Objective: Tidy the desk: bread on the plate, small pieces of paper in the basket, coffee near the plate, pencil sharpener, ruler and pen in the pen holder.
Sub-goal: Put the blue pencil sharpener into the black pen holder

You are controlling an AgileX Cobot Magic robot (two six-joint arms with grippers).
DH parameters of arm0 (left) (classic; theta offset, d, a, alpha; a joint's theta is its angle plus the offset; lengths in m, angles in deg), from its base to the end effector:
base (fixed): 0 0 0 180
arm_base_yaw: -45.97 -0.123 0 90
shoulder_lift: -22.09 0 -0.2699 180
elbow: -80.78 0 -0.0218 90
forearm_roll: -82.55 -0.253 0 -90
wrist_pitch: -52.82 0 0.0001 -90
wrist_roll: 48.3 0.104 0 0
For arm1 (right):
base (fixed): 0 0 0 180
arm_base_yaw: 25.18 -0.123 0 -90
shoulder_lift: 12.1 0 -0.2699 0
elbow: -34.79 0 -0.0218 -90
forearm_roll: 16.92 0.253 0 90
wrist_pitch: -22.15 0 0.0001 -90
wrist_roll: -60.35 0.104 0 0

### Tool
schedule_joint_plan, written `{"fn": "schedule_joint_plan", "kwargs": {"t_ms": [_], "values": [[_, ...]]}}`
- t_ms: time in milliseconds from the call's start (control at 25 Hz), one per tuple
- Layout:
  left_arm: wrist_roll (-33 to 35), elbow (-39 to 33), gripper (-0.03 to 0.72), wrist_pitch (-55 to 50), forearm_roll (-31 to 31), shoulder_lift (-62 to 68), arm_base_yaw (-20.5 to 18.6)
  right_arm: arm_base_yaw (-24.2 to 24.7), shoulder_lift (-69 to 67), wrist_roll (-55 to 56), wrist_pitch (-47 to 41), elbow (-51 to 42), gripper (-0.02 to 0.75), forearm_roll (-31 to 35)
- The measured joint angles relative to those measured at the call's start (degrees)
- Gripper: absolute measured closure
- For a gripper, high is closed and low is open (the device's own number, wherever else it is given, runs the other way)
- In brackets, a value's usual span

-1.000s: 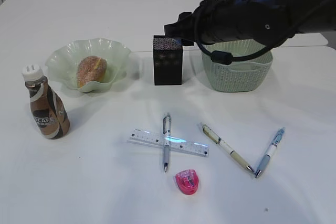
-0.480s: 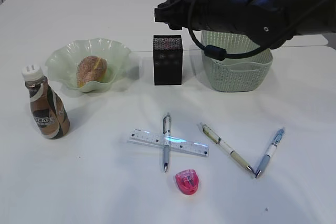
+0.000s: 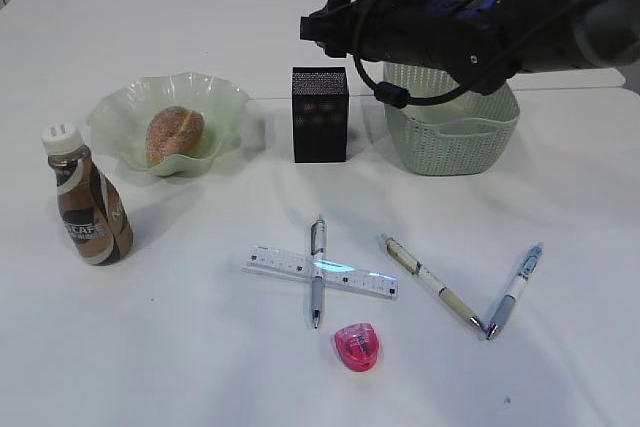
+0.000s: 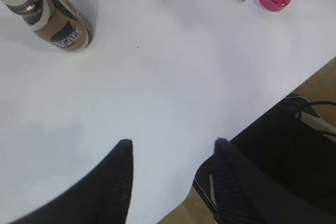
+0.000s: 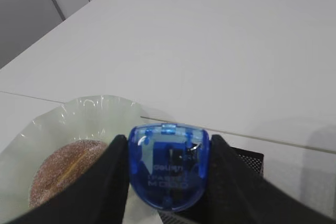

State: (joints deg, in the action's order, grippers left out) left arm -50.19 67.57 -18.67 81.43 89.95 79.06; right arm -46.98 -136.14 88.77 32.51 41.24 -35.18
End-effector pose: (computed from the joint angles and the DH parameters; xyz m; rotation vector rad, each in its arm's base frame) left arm 0.1625 -0.1036 0.3415 0.7212 2.5747 -0.1706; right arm 0.4475 0.1853 0.2171 -0.2274 1.8899 0.4373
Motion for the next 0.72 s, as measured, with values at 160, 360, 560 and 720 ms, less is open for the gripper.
{"fn": "schedule_joint_plan", "kwargs": {"t_ms": [160,360,560,720], "values": [[0.0,0.0,0.347,0.0,0.0,0.0,0.0,0.0,-3.4,0.0,0.0,3.4,0.393,0.0],[0.0,0.0,0.347,0.0,0.0,0.0,0.0,0.1,-6.6,0.0,0.0,5.6,0.393,0.0],[0.0,0.0,0.347,0.0,0.0,0.0,0.0,1.0,-8.9,0.0,-0.1,6.8,0.393,0.0],[0.0,0.0,0.347,0.0,0.0,0.0,0.0,1.8,-10.1,0.0,0.0,6.9,0.393,0.6]]}}
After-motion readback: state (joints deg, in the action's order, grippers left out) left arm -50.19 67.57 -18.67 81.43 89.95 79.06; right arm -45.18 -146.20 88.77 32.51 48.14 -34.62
